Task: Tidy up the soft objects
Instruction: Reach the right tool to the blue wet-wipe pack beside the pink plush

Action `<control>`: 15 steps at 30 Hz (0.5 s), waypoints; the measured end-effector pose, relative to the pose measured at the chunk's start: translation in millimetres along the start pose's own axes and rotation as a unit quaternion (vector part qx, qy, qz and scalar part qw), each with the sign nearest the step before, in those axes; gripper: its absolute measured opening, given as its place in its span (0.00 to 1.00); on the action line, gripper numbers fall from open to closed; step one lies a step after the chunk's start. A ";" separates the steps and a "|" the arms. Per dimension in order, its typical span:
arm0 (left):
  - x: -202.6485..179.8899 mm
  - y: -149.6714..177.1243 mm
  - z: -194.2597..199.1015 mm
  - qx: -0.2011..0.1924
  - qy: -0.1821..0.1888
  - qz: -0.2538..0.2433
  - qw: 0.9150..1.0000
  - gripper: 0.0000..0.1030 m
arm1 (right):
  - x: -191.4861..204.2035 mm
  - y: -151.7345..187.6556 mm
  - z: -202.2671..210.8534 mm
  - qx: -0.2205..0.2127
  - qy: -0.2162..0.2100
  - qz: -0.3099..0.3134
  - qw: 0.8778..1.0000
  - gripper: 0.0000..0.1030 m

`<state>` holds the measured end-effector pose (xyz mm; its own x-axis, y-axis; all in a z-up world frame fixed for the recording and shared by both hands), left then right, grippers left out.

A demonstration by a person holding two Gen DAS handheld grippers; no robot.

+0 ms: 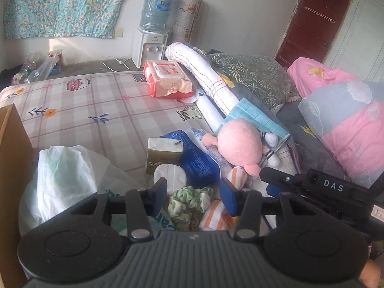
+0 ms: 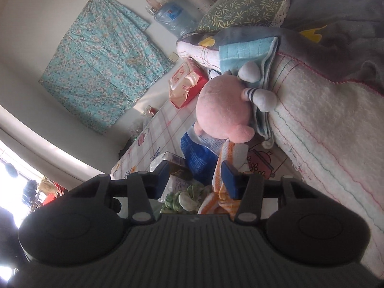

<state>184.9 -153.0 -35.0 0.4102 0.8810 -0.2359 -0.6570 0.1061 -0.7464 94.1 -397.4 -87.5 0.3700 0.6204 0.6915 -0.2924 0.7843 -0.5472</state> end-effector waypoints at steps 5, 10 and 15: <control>-10.6 -5.0 -23.6 0.005 0.011 -0.002 1.000 0.29 | -2.3 -5.1 -26.9 0.018 -0.013 0.001 1.000 0.38; -14.3 -7.3 -47.8 0.019 0.010 -0.014 1.000 0.24 | -5.7 0.5 -53.9 0.045 -0.007 0.005 0.999 0.37; -14.6 -3.5 -68.9 0.040 0.009 -0.021 0.999 0.24 | -12.5 7.2 -70.8 0.070 0.018 0.027 0.997 0.33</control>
<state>224.8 -198.0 -71.8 0.4489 0.8667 -0.2176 -0.6877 0.1796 -0.7034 149.8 -399.5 -133.5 0.3809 0.6629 0.6445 -0.4320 0.7439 -0.5099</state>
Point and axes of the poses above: each gripper's, at about its wrist camera, not at the fingertips, and z roughly against the way its jaws point, x to its left, y to its underside, the point moved 5 cm from there along -z, roughly the way its jaws point, and after that the axes turned 7 degrees about -x, right-handed, at the moved point
